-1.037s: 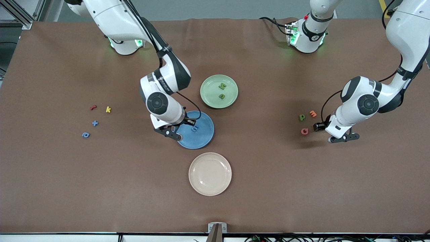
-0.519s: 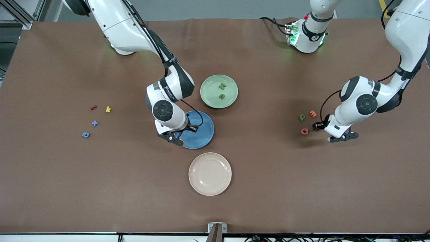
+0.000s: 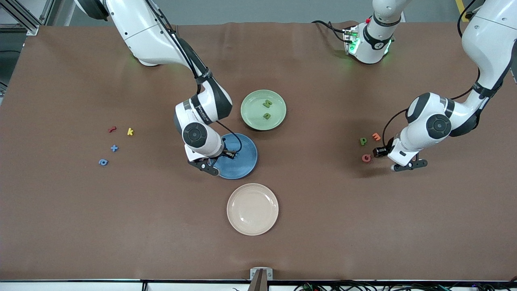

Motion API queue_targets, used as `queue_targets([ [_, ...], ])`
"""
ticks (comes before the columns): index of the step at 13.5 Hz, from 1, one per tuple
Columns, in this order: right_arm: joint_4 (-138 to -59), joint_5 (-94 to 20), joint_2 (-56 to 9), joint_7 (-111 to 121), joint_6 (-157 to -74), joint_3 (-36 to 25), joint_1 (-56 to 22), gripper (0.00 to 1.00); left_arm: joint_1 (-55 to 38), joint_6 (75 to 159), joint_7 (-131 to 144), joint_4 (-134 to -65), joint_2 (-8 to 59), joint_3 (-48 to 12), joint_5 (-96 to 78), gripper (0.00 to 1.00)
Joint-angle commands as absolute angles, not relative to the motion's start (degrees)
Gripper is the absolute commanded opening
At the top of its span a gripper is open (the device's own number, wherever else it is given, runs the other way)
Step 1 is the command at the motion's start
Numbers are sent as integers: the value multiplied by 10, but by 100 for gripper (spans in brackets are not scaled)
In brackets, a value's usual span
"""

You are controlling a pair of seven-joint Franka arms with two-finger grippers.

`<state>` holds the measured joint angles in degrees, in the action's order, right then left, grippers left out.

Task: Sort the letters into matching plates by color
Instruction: 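Grasp a green letter with the left gripper while the right gripper returns to the letters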

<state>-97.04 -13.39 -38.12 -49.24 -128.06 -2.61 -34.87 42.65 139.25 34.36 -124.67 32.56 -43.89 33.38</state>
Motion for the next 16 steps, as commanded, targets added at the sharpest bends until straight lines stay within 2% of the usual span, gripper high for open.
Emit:
queue_targets([
  [1,-969,-141,-380,-497,-1274,-24,-347,82,429,1401,356,-1252,327,-437,358,57],
  [4,-969,-140,-373,-497,-1253,-25,-349,100,429,1401,356,-1251,335,-433,363,56],
  [8,-968,-139,-333,-493,-1195,-28,-344,100,429,1401,360,-1251,341,-433,363,55],
  [9,-968,-138,-318,-491,-1174,-29,-337,100,429,1401,360,-1251,341,-433,363,52],
  [11,-968,-120,-292,-475,-1137,-33,-317,100,428,1401,360,-1250,342,-433,363,40],
  [14,-969,-98,-260,-424,-1101,-33,-278,100,428,1397,362,-1249,331,-436,363,6],
  [15,-969,-97,-254,-395,-1091,-33,-261,100,428,1394,364,-1248,322,-439,362,1],
  [16,-969,-96,-250,-367,-1083,-33,-239,100,429,1392,366,-1247,315,-453,362,0],
])
